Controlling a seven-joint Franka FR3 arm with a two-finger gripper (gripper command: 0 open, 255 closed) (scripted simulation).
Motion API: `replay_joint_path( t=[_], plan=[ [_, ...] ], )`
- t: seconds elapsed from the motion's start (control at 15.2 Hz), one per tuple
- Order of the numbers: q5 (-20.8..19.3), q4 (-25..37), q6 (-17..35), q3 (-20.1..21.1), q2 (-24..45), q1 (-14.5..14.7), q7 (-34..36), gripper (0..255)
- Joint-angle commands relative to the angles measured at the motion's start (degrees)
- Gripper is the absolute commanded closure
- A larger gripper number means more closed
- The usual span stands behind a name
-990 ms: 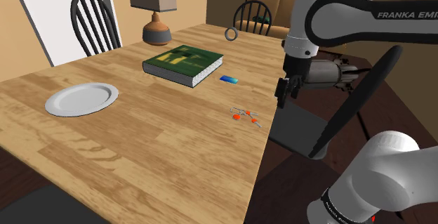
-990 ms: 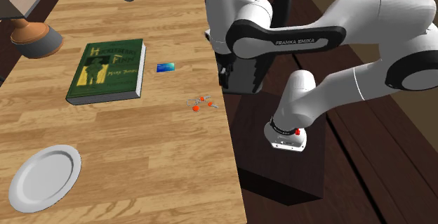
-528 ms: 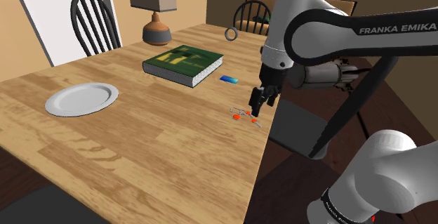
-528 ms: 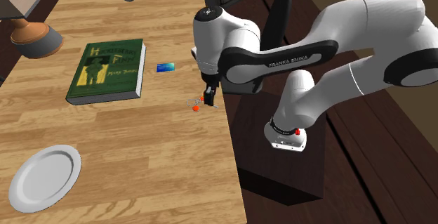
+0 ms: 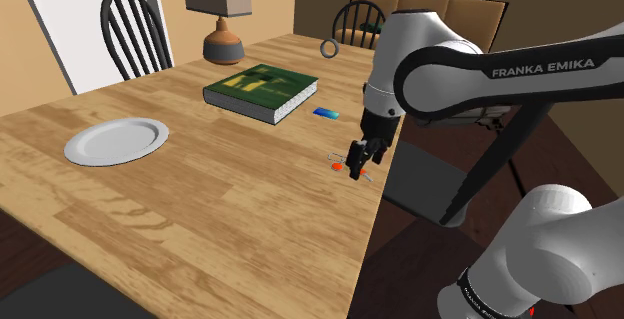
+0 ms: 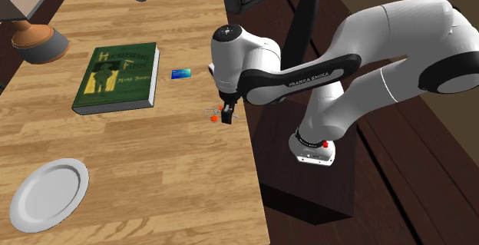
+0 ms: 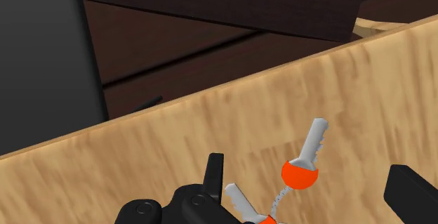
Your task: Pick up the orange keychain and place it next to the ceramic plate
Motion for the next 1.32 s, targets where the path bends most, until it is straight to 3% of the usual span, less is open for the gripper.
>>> replay_joint_path(
  t=[0.0,0.46,0.53,1.25],
  plan=[
    [0.1,-0.7,1.2,0.2,0.5,0.0,0.1,0],
    [0.1,-0.6,1.2,0.2,0.5,0.0,0.1,0],
    [0.1,-0.6,1.2,0.2,0.5,0.0,0.1,255],
    [-0.1,0.6,-0.5,-0.1,0.1,0.2,0.2,255]
  ],
)
